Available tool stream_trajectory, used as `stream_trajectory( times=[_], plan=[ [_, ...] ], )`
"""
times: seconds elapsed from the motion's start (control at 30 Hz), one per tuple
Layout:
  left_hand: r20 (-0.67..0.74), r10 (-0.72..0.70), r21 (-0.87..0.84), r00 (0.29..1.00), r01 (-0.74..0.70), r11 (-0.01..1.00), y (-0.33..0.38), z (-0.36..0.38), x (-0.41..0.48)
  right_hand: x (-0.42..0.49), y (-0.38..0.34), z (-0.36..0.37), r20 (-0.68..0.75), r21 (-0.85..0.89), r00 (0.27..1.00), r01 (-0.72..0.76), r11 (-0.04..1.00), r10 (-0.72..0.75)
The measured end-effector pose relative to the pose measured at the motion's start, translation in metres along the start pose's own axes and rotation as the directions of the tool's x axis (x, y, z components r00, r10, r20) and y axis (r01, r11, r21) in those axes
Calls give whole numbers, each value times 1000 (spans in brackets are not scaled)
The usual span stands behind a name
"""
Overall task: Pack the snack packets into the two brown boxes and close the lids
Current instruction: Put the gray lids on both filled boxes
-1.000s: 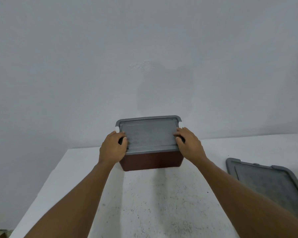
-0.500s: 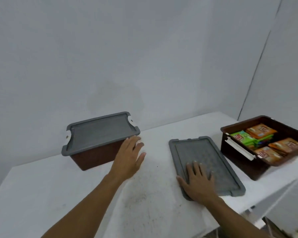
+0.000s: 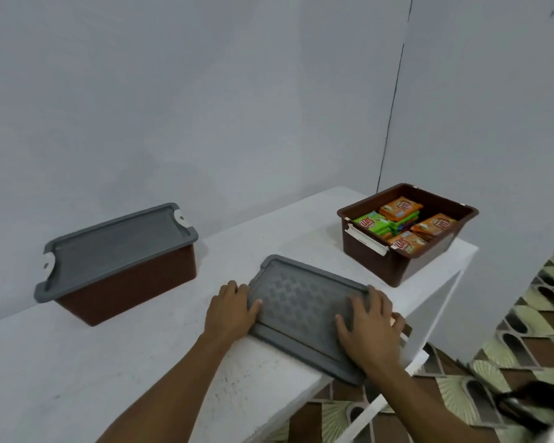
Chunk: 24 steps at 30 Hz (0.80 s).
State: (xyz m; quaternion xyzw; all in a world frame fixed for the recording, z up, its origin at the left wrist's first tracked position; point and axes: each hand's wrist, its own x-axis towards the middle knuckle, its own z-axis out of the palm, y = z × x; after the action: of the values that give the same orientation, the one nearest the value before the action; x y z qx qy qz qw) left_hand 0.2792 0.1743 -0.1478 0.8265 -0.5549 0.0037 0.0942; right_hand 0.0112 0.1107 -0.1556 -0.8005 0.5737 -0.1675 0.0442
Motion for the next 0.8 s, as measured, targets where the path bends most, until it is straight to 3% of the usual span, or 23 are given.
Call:
stream_trajectory(
  times=[0.07,0.13,0.23,0.37,0.47,0.57,0.73,0.8],
  plan=[
    [-4,-66,8,998,66,998,2,-2,-3,-7,2,1,-1,18,990,-138,990,138],
    [48,-148,-75,988,151,986,3,-2,-1,-4,1,2,30,65,992,-128,990,126],
    [95,-235,-190,967,249,950,-1,-2,5,15,-5,-1,38,287,993,-121,950,115],
    [102,-388,-380,916,396,836,-13,-7,10,42,-13,-4,121,541,981,-193,818,151],
    [119,-434,-558,893,422,715,-10,-17,8,57,-23,-12,124,616,984,-175,768,125],
    [116,-400,-657,909,372,655,-4,-37,4,77,-33,-27,72,633,997,-65,771,24],
    [-97,-362,-793,927,147,591,14,-89,22,131,-35,-92,-137,558,977,211,803,-162],
    [-102,-306,-835,946,86,543,31,-103,37,156,-26,-120,-179,522,965,260,813,-193]
  ],
)
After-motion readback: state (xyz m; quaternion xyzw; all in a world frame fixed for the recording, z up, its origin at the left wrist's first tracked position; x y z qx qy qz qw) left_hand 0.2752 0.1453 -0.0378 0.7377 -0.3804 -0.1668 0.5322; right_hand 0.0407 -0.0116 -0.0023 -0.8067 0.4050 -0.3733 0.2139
